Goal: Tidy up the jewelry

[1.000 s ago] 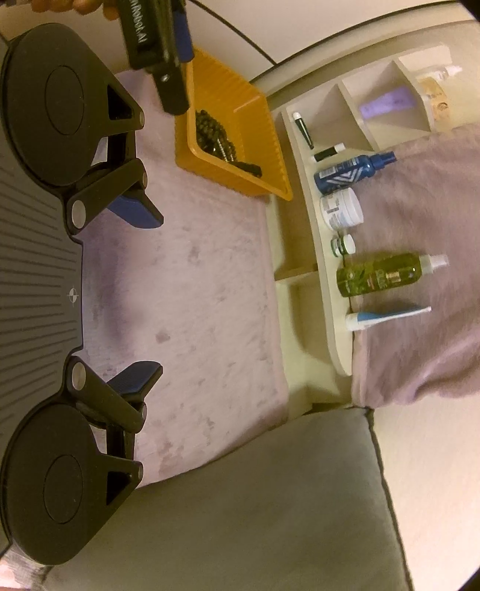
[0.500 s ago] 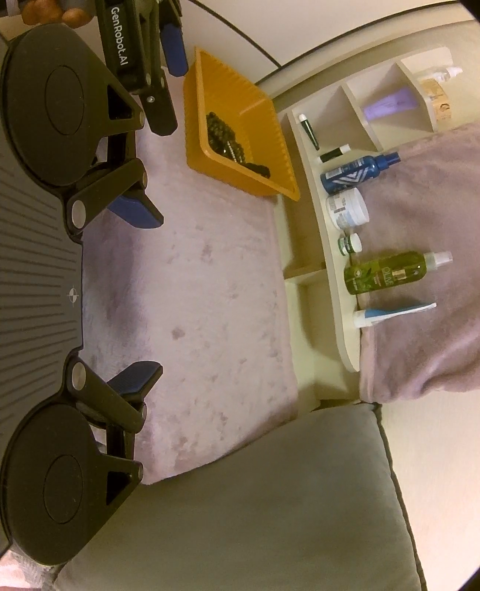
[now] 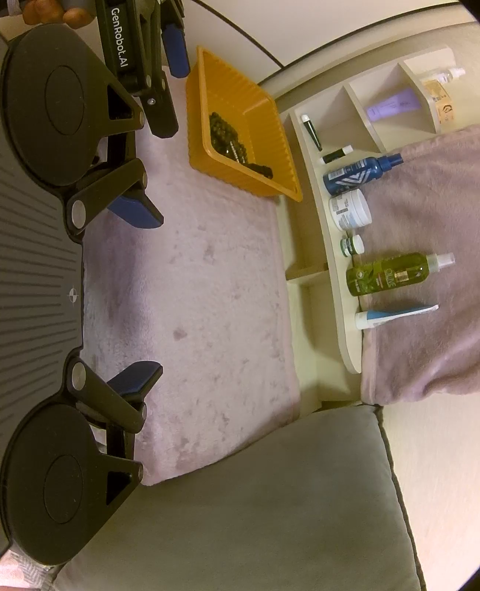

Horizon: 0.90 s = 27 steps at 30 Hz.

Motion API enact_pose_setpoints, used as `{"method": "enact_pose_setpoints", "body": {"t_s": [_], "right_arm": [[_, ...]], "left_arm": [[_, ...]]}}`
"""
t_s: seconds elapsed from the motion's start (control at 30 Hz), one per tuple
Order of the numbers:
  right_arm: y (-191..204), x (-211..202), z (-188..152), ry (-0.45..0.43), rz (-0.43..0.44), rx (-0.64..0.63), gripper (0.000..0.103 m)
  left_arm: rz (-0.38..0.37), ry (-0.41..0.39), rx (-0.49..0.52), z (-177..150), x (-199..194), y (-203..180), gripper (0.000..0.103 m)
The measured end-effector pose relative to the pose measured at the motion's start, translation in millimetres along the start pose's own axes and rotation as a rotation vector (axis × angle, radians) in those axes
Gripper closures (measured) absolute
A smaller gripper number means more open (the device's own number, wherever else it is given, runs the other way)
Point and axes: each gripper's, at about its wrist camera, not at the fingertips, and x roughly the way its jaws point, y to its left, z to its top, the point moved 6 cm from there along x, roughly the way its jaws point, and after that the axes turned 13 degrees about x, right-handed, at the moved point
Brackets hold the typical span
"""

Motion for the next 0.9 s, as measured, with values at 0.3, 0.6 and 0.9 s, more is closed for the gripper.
{"method": "enact_pose_setpoints", "body": {"t_s": [0.3, 0.6, 0.9], "right_arm": [[0.9, -0.2, -0.5, -0.001, -0.002, 0.001, 0.024], [2.8, -0.9, -0.5, -0.002, -0.001, 0.000, 0.024], [5.1, -1.4, -1.0, -0.004, -0.002, -0.001, 0.024]], "left_arm": [[-0.001, -0.001, -0.001, 0.2, -0.3, -0.1, 0.012], [0.000, -0.002, -0.002, 1.7, -0.8, -0.5, 0.012], [0.000, -0.005, -0.002, 4.3, -1.5, -0.3, 0.012]]}}
